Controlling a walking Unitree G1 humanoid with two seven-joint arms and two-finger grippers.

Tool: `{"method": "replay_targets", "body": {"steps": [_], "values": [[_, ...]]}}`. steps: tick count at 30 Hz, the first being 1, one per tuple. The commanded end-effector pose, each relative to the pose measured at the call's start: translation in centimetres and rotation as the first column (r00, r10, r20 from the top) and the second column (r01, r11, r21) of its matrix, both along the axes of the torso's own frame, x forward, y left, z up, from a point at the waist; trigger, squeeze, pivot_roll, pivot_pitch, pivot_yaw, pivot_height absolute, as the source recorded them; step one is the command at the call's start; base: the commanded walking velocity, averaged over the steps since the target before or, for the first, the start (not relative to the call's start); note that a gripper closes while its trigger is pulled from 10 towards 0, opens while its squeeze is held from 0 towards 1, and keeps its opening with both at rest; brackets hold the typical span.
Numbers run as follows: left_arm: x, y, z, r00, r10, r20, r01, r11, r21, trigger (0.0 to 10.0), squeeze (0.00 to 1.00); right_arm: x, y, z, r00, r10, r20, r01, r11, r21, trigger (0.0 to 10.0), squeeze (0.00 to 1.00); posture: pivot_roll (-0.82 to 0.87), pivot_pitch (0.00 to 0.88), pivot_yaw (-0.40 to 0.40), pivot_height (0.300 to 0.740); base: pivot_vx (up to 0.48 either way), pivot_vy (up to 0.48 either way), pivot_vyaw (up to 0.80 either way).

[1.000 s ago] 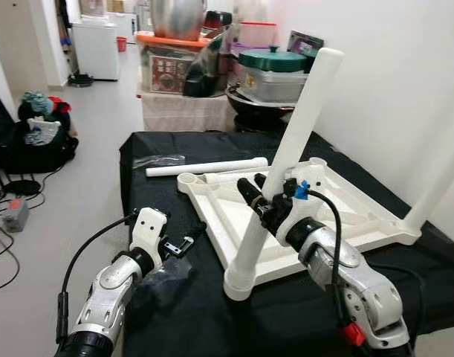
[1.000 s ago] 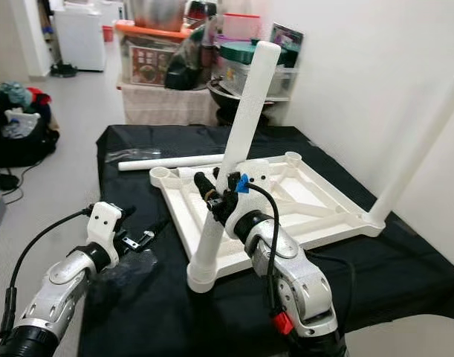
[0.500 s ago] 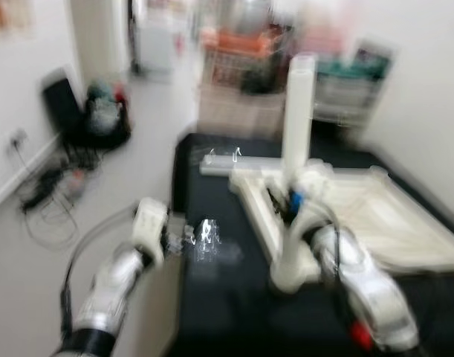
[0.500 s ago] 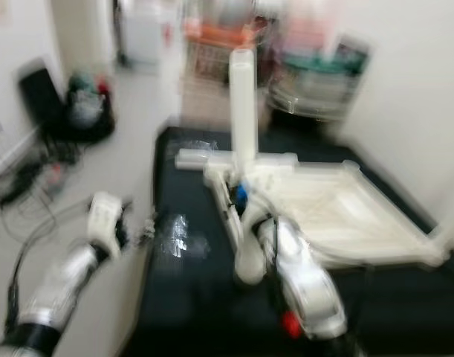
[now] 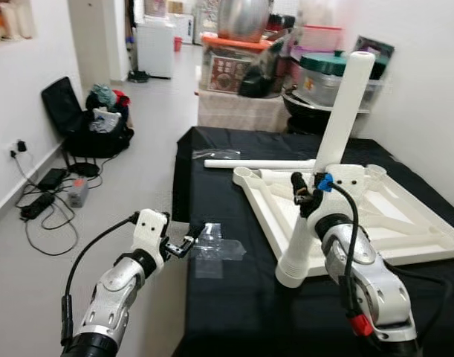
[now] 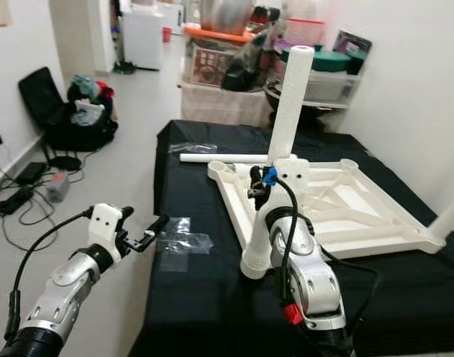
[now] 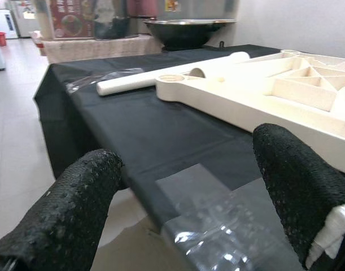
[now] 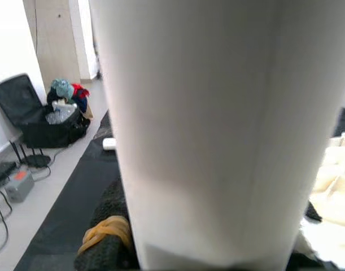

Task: Building children table

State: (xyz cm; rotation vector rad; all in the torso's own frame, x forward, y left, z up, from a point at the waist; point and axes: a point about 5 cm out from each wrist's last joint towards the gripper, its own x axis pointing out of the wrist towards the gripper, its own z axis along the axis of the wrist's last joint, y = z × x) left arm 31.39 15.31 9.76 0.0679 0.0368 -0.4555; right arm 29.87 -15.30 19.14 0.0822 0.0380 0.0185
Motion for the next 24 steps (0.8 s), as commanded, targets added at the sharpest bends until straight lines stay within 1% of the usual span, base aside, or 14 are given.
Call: {"method": "replay_targets", "body": {"steps": [1,7,24], "values": [[0.05,-0.09,-0.17,1.000,-0.008,-0.008,0.008,1.000,0.011,10.0,0.00,-1.57,-0.58,-9.12,0.900,-0.021,-0.435,0.027,1.000,0.008,0.0,0.00,0.02,0.000,-0.096,0.740,0.000,0.000,0.00],[0.03,-0.04,-0.23,1.000,-0.011,-0.010,0.011,1.000,0.015,10.0,0.00,-1.56,-0.72,-9.44,0.893,-0.033,-0.448,0.059,0.997,0.044,0.0,0.00,0.03,0.000,-0.091,0.740,0.000,0.000,0.00],[-0.01,-0.03,-0.24,1.000,-0.013,-0.012,0.013,1.000,0.018,10.0,0.00,-1.49,-0.79,-9.66,0.889,-0.028,-0.458,0.059,0.997,0.053,0.0,0.00,0.03,0.000,-0.094,0.740,0.000,0.000,0.00]]}}
